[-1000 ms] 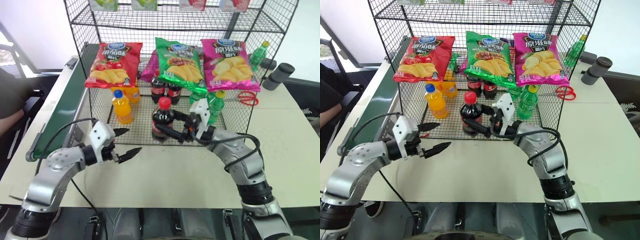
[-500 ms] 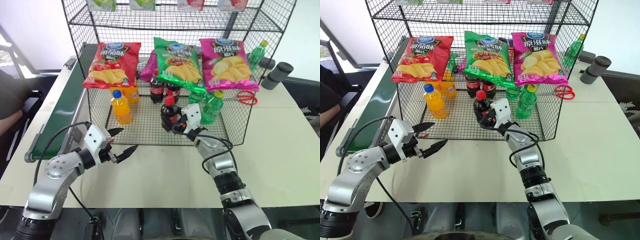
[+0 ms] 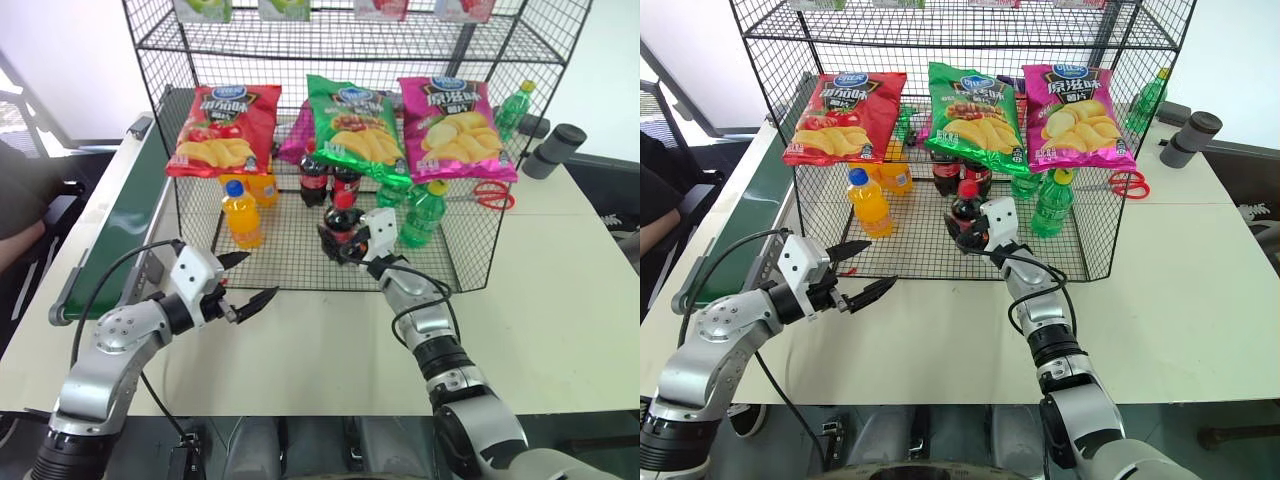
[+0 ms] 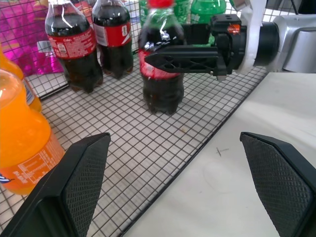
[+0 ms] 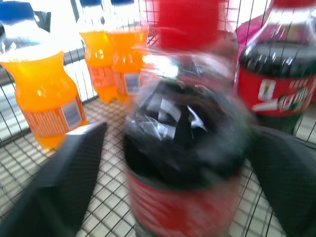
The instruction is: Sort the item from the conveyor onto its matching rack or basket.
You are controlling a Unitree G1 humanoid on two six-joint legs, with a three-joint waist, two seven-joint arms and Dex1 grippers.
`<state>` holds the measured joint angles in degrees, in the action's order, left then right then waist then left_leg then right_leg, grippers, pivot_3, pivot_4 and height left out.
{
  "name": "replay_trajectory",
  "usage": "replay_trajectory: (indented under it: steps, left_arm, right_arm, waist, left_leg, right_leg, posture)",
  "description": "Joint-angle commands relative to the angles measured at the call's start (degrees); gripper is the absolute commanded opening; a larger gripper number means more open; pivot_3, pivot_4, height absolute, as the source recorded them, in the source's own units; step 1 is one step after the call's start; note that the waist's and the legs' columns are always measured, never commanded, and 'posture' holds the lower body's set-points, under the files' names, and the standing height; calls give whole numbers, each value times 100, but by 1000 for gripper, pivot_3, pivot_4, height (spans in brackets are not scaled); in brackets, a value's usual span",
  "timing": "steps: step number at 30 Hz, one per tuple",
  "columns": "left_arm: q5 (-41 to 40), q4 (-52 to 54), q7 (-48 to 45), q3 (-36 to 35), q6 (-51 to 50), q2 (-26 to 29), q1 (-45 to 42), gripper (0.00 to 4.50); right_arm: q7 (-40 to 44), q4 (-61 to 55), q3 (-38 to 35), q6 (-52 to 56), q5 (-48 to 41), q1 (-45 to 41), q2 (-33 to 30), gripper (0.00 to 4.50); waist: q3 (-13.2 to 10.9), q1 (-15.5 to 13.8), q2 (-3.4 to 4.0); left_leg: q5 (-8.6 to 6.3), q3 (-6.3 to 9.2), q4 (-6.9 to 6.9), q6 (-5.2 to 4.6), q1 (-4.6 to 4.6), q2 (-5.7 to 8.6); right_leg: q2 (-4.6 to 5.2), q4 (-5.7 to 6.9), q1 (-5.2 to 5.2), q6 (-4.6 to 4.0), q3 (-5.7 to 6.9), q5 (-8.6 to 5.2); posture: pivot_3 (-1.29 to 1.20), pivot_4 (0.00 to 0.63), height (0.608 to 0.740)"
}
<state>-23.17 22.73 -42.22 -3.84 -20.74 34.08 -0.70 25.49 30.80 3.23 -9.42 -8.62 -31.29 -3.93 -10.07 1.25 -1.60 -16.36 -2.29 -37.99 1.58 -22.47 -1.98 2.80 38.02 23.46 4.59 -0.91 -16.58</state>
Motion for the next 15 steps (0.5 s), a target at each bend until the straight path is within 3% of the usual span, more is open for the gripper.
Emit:
replay_trajectory:
  steps: [1, 8, 15]
  left_arm:
    - [-11, 139, 6, -40, 94, -12, -67, 4500]
    - [-37, 155, 39, -106, 96, -28, -8, 4500]
    - [-80, 75, 47, -297, 65, 15, 92, 4500]
  right_arm:
    - [251, -546, 11, -90, -42, 19, -109, 4429]
    - [863, -1956, 10, 445, -105, 741, -993, 4429]
    - [1883, -3488, -752, 1547, -963, 1775, -2599, 4429]
  waist:
    - [0, 0, 0]
    - [0, -16, 1]
    - [-2, -50, 4]
  left_leg:
    - [0, 0, 0, 0, 0, 0]
    - [0, 0, 0, 0, -1, 3]
    - [-1, 0, 0, -1, -1, 5]
  right_leg:
    - [0, 0, 1, 0, 0, 0]
    - [7, -2, -2, 0, 1, 0]
    - [9, -6, -4, 0, 1, 0]
  posture:
    - [0, 150, 734]
    - [0, 150, 734]
    - [0, 150, 734]
